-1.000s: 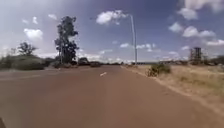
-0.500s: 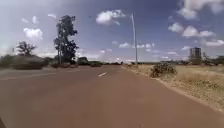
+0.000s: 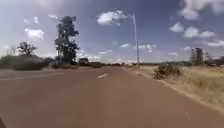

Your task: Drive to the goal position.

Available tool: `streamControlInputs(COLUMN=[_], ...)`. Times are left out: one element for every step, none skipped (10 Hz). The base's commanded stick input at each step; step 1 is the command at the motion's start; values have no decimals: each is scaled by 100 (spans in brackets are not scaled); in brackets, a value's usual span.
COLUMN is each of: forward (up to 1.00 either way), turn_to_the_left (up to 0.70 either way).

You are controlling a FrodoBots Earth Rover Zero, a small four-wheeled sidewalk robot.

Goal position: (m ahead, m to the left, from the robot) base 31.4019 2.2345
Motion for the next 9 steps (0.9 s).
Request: streamControlInputs(forward=[85, 85, 85, 85, 85, 85, 85, 85, 85], turn_to_the_left=[1, 1, 1, 1, 1, 1, 1, 1, 1])
